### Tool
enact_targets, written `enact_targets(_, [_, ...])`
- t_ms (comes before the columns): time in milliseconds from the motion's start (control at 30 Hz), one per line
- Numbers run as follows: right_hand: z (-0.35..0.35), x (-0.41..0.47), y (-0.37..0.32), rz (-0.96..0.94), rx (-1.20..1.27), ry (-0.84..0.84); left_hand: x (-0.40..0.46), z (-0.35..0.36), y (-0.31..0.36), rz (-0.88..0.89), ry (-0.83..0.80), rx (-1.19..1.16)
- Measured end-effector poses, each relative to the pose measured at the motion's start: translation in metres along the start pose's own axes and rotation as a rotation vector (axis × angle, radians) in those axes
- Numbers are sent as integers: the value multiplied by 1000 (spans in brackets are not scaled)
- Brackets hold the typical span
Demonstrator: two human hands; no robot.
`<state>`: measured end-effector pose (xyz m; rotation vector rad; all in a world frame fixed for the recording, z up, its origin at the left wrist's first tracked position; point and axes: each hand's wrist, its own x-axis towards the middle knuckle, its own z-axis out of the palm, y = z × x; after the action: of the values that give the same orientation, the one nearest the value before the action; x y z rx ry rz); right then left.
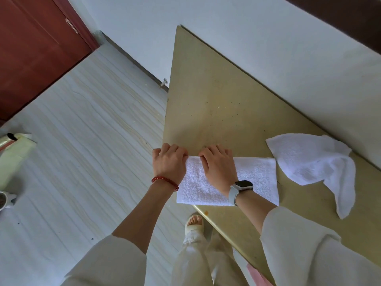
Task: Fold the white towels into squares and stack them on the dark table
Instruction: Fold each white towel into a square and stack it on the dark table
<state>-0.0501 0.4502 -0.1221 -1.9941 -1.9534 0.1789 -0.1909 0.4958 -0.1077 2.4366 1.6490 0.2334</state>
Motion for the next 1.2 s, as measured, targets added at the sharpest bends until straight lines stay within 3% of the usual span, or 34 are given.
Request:
enact_targets(133, [-15,-13,10,-1,124,58,3,0,1,-71,-63,-31])
enact_targets(233, [-32,-41,37,40,18,36,-1,2,4,-105,-49,-34])
enact_targets(467, [-40,-78,91,79,-243,-271,-8,7,10,-179,54,-98])
enact_targets(667, [-33,-77,89,130,-243,-305,-16,6,20,11,229,-2])
enact_targets(767, [-33,-79,89,139,-220,-284,-49,17,44,137,84,47])
enact_targets(867, [-34,-79,87,131,-205,-244,-73,32,56,78,-90,132])
enact_targets(1000, [-36,-82,84,131,-180,-165,-56,34,51,-7,-133,94])
enact_targets(1100, [-45,-95,77,135,-128,-103,-34,36,34,101,-156,166])
enact_targets(1200, [-52,-116,75,25,-30,-66,-9,35,19,233,-132,304])
